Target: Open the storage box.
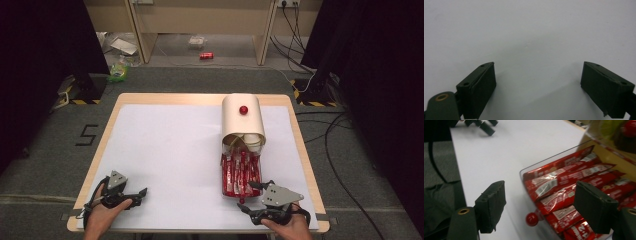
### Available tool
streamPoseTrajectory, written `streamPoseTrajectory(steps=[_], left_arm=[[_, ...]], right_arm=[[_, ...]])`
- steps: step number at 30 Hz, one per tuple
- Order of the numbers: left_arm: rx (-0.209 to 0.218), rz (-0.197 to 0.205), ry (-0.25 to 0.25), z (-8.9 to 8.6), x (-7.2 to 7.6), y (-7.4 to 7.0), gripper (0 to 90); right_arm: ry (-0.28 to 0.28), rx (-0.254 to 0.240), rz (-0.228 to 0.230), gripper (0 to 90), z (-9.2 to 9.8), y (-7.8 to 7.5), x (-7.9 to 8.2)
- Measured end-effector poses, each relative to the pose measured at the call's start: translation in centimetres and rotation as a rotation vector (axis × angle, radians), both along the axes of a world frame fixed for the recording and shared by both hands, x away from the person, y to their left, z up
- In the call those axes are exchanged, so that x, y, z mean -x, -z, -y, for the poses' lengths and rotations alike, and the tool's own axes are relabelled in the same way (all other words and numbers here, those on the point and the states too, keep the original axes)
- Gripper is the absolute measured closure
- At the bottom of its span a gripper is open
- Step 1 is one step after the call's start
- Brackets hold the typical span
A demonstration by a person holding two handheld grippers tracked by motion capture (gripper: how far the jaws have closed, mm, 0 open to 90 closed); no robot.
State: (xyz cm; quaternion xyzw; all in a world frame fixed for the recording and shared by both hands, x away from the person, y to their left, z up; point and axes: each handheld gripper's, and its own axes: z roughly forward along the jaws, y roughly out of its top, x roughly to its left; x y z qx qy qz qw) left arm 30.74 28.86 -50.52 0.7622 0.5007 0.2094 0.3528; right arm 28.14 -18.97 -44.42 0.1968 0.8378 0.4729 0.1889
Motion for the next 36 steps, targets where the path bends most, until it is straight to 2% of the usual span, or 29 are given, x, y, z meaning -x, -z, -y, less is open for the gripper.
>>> streamPoseTrajectory(steps=[6,11,15,19,22,24,28,36], left_arm=[[0.0,0.0,0.0,0.0,0.0,0.0,12.1],[0.001,0.0,-0.001,0.0,0.0,0.0,12.1],[0.001,0.0,-0.001,0.0,0.0,0.0,12.1],[0.0,0.0,0.0,0.0,0.0,0.0,12.1],[0.001,-0.001,0.0,0.0,0.0,0.0,12.1],[0.001,-0.001,0.0,0.0,0.0,0.0,12.1],[0.001,-0.001,0.0,0.0,0.0,0.0,12.1],[0.001,-0.001,0.0,0.0,0.0,0.0,12.1]], right_arm=[[0.078,-0.041,-0.008,18.8,0.5,0.2,-0.6],[0.113,-0.063,-0.002,15.5,0.7,0.3,-0.8],[0.145,-0.117,-0.012,15.9,0.9,0.2,-1.0],[0.162,-0.121,-0.016,20.6,1.0,0.0,-1.1],[0.194,-0.13,-0.026,27.6,1.2,0.0,-1.2],[0.226,-0.121,-0.038,31.6,1.3,0.0,-1.4],[0.252,-0.106,-0.047,38.1,1.3,0.2,-1.7],[0.276,-0.084,-0.043,43.5,0.9,0.1,-2.2]])
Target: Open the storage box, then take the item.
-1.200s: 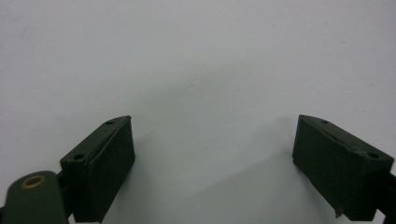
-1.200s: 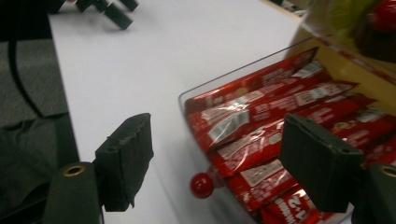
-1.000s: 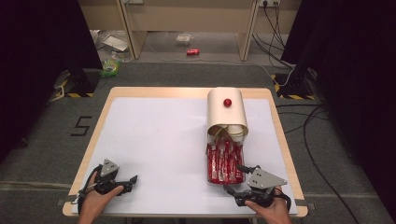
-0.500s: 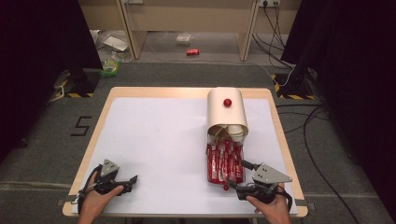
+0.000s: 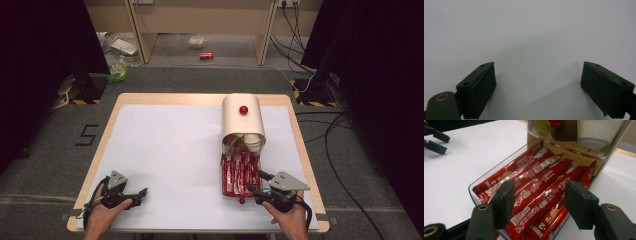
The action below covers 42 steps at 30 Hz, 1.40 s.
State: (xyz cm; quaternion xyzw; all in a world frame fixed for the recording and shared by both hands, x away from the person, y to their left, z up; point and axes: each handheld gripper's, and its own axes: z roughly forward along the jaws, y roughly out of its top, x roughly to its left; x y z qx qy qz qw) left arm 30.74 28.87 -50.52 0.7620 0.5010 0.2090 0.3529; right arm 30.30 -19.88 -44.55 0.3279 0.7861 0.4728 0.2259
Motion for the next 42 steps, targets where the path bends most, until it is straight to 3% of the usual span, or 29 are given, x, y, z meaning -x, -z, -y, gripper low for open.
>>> streamPoseTrajectory(steps=[12,22,29,42], left_arm=[[0.0,0.0,0.0,0.0,0.0,0.0,12.1],[0.0,0.0,0.0,0.0,0.0,0.0,12.1],[0.0,0.0,0.0,0.0,0.0,0.0,12.1],[0.0,0.001,0.0,0.0,0.0,0.0,12.1]], right_arm=[[0.009,0.02,-0.008,45.6,-0.4,0.0,-0.8],[0.008,0.053,-0.023,52.9,-1.2,-0.2,-1.8],[0.038,0.086,-0.046,59.9,-1.5,-0.2,-2.4],[0.082,0.137,-0.092,62.3,-2.2,0.1,-3.5]])
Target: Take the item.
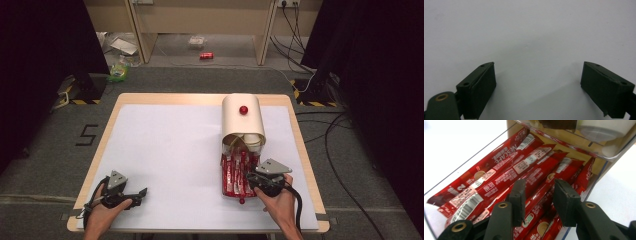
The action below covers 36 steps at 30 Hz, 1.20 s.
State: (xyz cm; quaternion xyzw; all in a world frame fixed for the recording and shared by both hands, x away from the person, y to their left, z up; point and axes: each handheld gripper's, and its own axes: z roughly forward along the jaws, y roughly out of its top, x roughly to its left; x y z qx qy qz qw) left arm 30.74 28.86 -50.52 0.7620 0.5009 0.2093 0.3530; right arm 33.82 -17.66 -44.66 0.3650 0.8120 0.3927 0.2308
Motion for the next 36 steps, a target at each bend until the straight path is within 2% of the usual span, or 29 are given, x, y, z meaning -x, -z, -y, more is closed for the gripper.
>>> streamPoseTrajectory(steps=[5,16,27,36], left_arm=[[-0.001,0.0,0.0,0.0,0.0,0.0,12.1],[0.0,0.0,0.0,0.0,0.0,0.0,12.1],[0.0,0.0,0.0,0.0,0.0,0.0,12.1],[0.0,0.0,0.0,0.0,0.0,0.0,12.1]], right_arm=[[0.025,0.023,-0.007,61.9,-0.4,0.0,-0.5],[0.04,0.06,-0.008,64.6,-0.8,0.1,-0.9],[0.046,0.05,-0.017,74.7,-0.6,0.1,-1.4],[0.042,0.038,-0.016,77.9,-0.6,0.0,-1.7]])
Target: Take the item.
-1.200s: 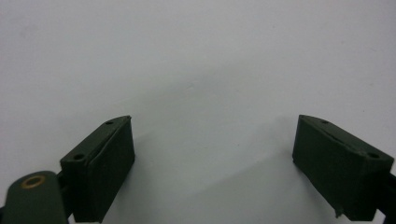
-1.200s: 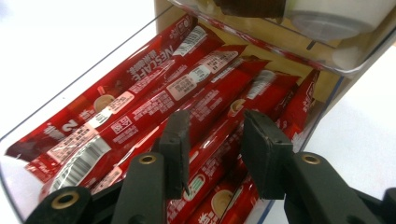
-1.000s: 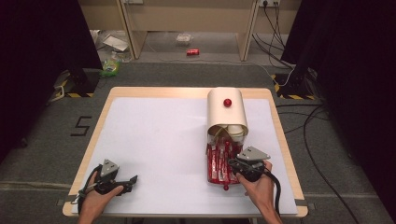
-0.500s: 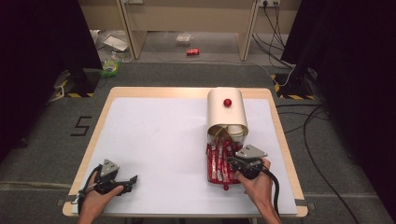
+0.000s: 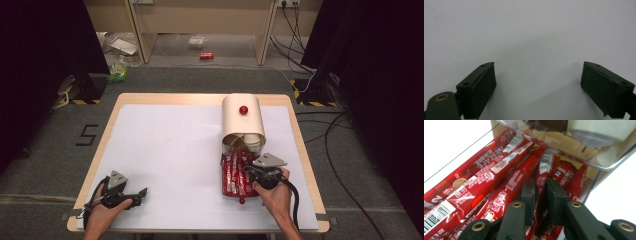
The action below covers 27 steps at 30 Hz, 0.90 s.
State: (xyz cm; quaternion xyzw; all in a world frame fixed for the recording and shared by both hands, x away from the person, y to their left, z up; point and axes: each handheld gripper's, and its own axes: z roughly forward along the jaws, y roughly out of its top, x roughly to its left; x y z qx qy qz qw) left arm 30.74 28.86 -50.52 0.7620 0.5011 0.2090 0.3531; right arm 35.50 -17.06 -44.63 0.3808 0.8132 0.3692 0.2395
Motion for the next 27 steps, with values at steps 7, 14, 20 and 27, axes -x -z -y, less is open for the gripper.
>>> streamPoseTrajectory(steps=[7,14,20,27], left_arm=[[0.001,0.0,0.0,0.0,0.0,0.0,12.1],[-0.001,0.0,0.0,0.0,0.0,0.0,12.1],[0.0,0.0,0.0,0.0,0.0,0.0,12.1],[0.001,0.0,0.0,0.0,0.0,0.0,12.1]], right_arm=[[-0.009,0.009,0.007,79.5,-0.1,-0.3,0.0],[-0.032,0.02,0.025,81.5,0.1,-1.6,0.3],[-0.037,0.022,0.014,81.5,0.7,-2.0,0.3],[-0.057,0.031,-0.001,81.6,1.0,-2.1,0.8]])
